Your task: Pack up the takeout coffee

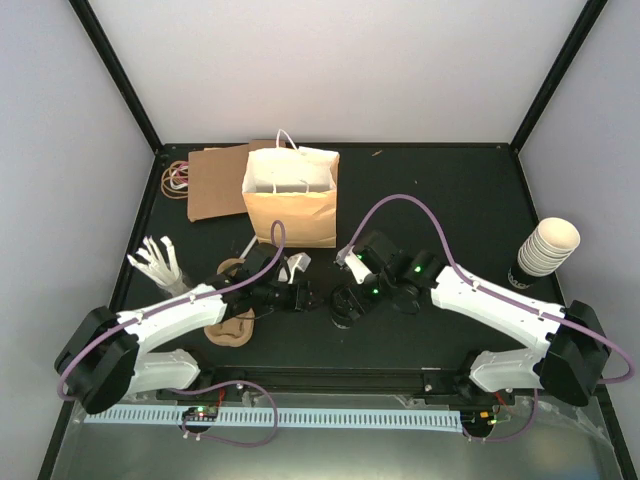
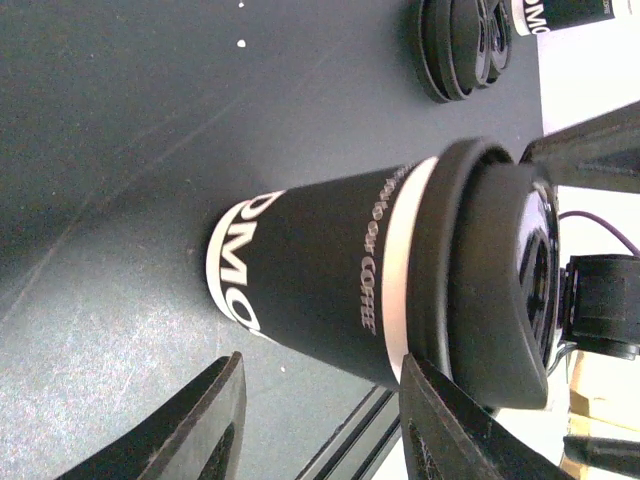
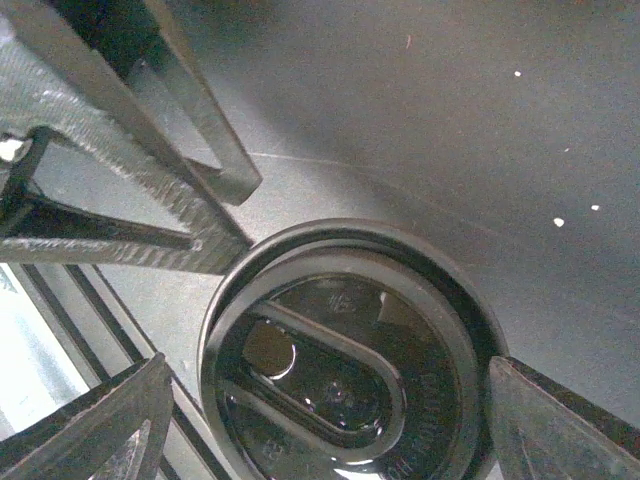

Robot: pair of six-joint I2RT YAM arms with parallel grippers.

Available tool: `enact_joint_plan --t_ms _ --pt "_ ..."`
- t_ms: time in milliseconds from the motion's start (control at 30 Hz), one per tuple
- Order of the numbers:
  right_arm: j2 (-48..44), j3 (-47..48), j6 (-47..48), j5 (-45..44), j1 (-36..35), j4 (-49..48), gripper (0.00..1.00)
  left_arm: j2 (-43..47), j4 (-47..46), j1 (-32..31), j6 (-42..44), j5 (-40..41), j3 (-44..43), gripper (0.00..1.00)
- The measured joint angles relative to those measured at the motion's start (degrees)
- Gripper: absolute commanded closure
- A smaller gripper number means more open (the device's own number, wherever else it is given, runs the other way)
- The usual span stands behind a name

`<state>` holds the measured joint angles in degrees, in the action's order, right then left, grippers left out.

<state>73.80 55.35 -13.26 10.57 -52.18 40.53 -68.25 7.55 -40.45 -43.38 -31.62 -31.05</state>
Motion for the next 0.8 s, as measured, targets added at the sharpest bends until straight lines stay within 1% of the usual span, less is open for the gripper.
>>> enact_joint_plan --t_ms 333,500,667,800 --pt "-2.14 -1.2 -2.34 2.29 0.15 0.02 0.13 -4.22 -0.87 0.28 1.01 -0.13 -2.89 0.57" --pt "-2.1 -0.96 -2.27 1.97 0.15 0.5 0.1 -6.01 -0.55 1.53 1.49 0.24 -3.48 0.57" --pt "-1.73 0.85 -2.1 0.39 0.15 1.49 0.1 -5.35 1.05 2.58 2.27 1.9 -3.48 0.55" --pt "-1.64 2.32 -1.44 -0.63 0.15 2.08 0.12 -2.23 3.69 3.3 2.95 3.93 -3.48 0.53"
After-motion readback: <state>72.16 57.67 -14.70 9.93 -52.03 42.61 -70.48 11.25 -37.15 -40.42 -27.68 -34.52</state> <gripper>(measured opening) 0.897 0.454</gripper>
